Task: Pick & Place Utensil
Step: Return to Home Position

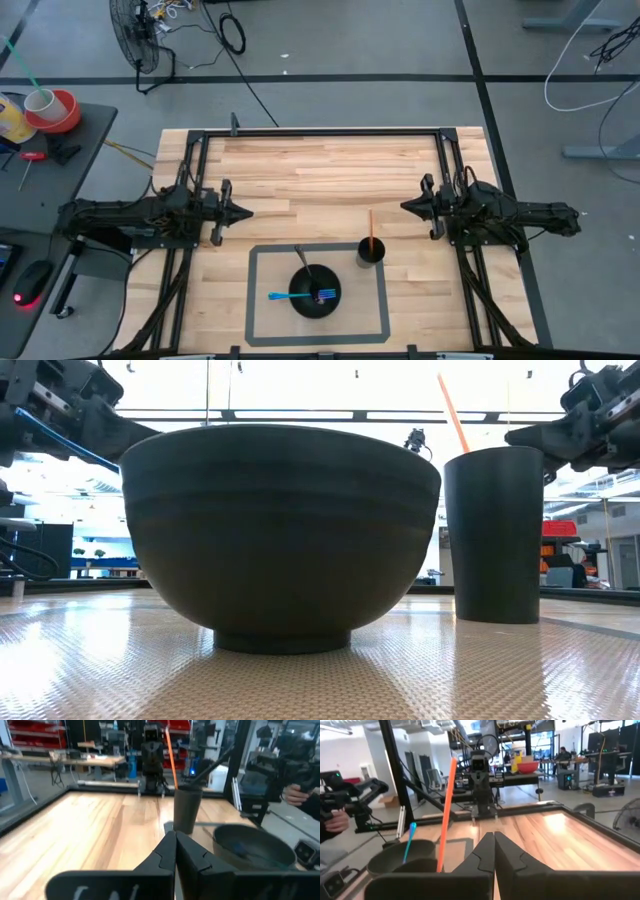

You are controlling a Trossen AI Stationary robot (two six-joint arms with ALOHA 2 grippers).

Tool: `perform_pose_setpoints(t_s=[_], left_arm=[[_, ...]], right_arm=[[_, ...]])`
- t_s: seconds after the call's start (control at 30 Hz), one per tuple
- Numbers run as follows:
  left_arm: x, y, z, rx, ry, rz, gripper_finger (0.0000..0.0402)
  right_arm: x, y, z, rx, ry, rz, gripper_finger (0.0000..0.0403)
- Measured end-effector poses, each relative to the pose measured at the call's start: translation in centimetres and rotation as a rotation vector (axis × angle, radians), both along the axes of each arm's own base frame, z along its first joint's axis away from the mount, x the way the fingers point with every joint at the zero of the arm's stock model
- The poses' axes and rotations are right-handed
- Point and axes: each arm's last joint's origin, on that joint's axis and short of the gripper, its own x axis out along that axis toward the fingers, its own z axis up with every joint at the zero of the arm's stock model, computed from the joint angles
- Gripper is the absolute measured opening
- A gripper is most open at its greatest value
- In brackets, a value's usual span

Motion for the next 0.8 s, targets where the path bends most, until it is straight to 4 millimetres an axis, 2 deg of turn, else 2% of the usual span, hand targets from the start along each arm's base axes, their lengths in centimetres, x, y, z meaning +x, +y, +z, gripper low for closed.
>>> perform_pose_setpoints(t_s=[0.2, 0.8], left_arm=[[-0.01, -0.01, -0.41, 0.002, 0.042, -0.003, 0.0008], [-0.01, 0.04, -0.4, 0.006, 0.041, 0.015, 0.0018]], right_arm=[[0.03, 0.0, -0.47, 0.01, 0.049, 0.0, 0.0011], [0.03, -0.03, -0.45, 0.005, 0.047, -0.008, 0.0017]])
